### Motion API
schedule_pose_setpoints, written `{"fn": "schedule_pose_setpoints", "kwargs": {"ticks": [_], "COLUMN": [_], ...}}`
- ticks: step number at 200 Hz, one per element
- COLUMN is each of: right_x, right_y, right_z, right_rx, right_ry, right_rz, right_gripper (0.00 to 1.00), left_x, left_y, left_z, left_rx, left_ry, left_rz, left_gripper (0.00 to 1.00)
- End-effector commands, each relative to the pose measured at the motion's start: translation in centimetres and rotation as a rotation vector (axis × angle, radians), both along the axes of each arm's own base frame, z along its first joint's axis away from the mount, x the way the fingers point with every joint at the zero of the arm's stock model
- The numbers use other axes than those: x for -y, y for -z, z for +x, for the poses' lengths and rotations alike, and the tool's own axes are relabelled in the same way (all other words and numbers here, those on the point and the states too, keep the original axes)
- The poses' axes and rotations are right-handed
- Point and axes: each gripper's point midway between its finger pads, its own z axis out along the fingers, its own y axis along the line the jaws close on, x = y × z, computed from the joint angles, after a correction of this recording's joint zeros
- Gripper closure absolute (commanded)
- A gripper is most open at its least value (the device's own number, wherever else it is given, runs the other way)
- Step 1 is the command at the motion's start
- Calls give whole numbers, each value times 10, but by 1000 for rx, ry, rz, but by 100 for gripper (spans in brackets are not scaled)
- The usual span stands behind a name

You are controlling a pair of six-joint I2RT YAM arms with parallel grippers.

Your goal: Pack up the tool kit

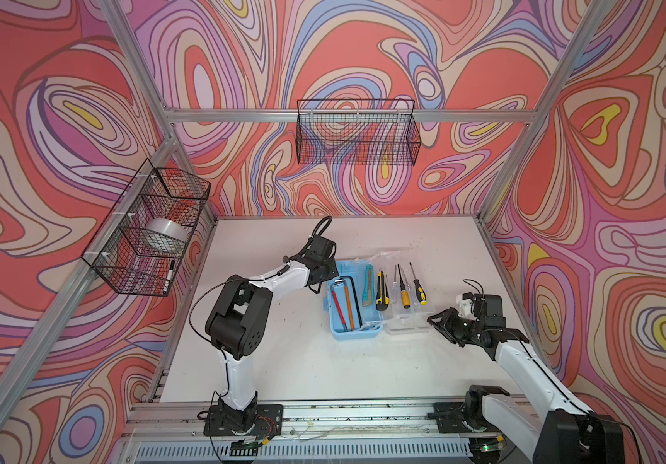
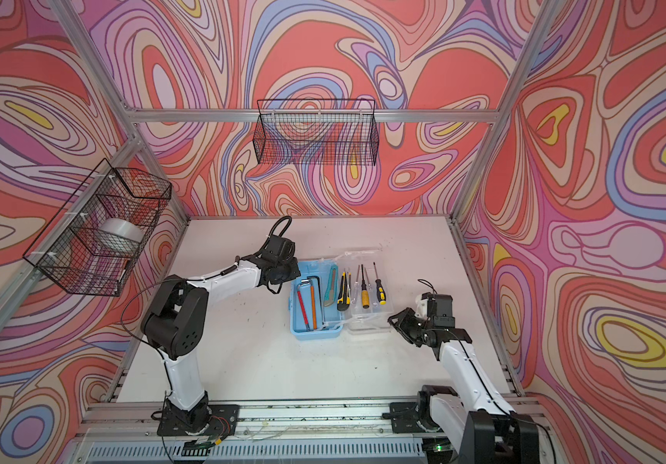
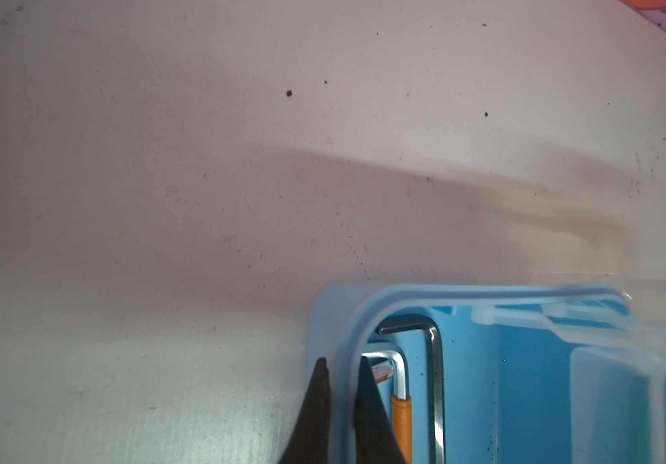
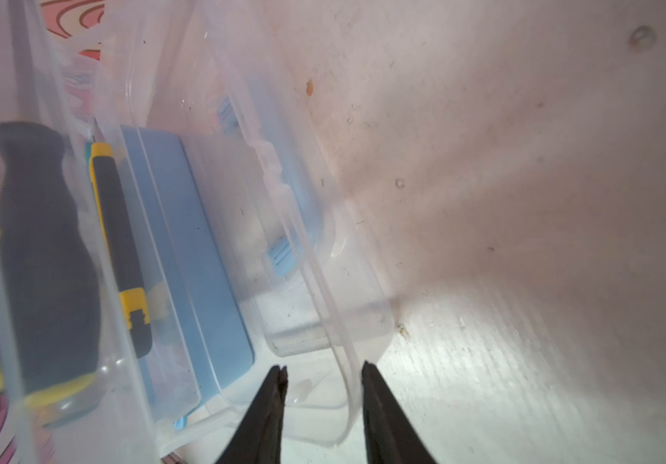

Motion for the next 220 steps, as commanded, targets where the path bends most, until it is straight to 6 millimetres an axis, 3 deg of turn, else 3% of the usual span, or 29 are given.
{"fn": "schedule_pose_setpoints", "kwargs": {"ticks": [1,24,72,89,104,163,220], "right_x": [7,9,3,3,5,21,19], "right_y": [8,17,28,28,24,-17,-84], "right_z": [4,4,8,10,11,24,31], "right_rx": [1,-20,-39,-44,-36,49,186], "right_ry": [21,29,13,17,22,61,63], "right_rz": [-45,-55,-53,-55,-68,-199,-405], "right_gripper": [72,82,83,100,100,100,100], "left_x": [7,7,10,10,12,29,52], "left_y": [-9,-9,-4,-4,-4,-7,-11], "left_z": [2,2,1,1,1,-7,-15], "left_rx": [17,19,7,5,5,-2,0], "left_ry": [-6,-6,-4,-6,-4,28,62], "left_rz": [-68,-70,-85,-88,-97,-124,-153], "left_gripper": [100,100,100,100,100,100,100]}}
